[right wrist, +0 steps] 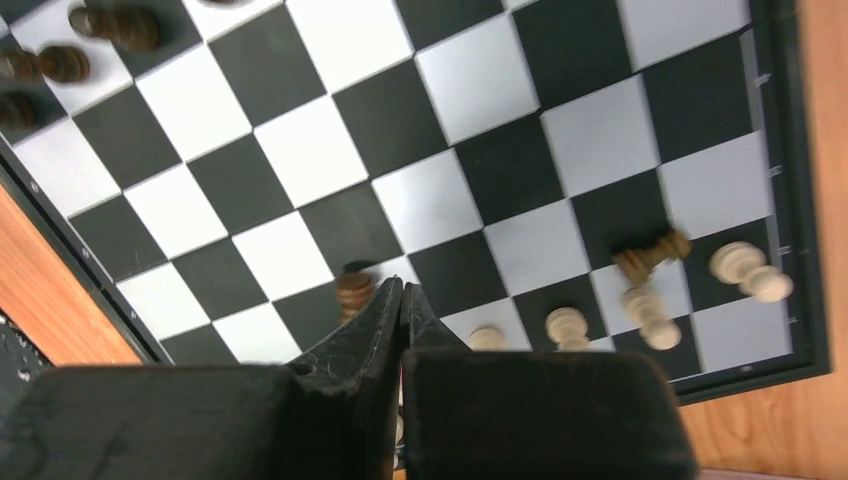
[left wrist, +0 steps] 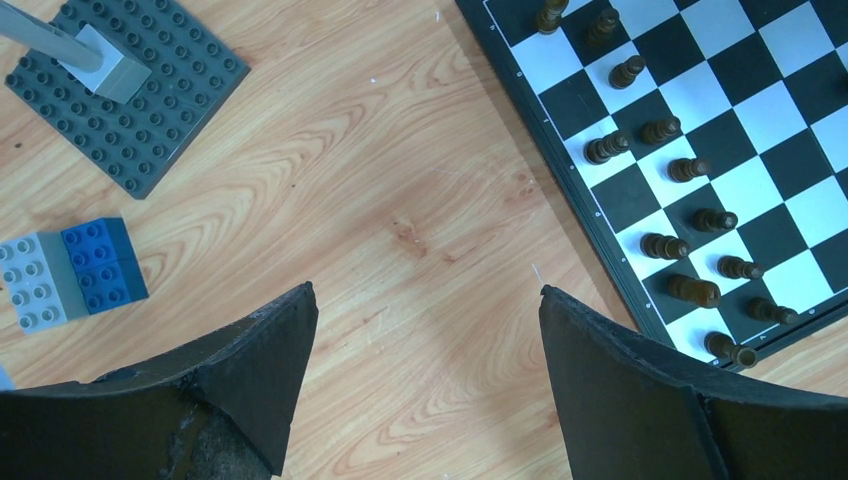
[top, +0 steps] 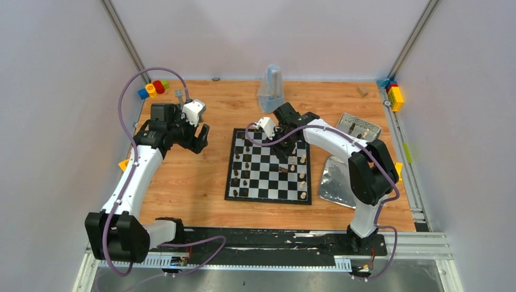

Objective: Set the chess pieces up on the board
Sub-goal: Pick up the chess piece from the chessboard.

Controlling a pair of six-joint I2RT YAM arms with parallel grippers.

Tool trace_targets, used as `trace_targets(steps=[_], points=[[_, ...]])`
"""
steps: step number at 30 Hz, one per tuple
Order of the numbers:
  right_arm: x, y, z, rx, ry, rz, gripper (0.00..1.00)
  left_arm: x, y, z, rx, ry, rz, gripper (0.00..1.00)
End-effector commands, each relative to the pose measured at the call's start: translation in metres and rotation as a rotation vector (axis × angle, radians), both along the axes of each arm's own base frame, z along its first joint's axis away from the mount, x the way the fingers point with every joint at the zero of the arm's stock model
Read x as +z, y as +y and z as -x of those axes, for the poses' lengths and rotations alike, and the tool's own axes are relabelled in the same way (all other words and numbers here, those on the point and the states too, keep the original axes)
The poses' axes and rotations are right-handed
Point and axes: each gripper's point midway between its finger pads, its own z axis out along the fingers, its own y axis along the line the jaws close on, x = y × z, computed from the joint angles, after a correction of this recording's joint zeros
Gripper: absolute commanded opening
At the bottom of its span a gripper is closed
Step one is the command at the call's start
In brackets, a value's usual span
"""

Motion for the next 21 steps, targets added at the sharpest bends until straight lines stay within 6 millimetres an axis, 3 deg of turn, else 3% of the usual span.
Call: trace_targets(steps=[1, 7, 11, 19, 21], points=[[0.027, 0.017, -0.030, -0.001, -0.095, -0.036, 0.02, 0.010, 0.003, -0.005, 0.012, -0.052, -0.003, 0.89], [0.032, 0.030, -0.056, -0.015, -0.129, -0.045, 0.02, 0.010, 0.004, -0.005, 0.018, -0.053, -0.006, 0.89], [0.031, 0.029, -0.068, -0.051, -0.139, -0.037, 0.15, 0.011, 0.005, -0.005, 0.018, -0.057, -0.007, 0.89], [0.028, -0.006, -0.115, -0.256, -0.161, 0.003, 0.40, 0.009, 0.003, -0.005, 0.012, -0.053, -0.001, 0.89], [0.026, -0.010, -0.122, -0.289, -0.158, 0.007, 0.41, 0.009, 0.003, -0.006, 0.012, -0.051, -0.002, 0.89]])
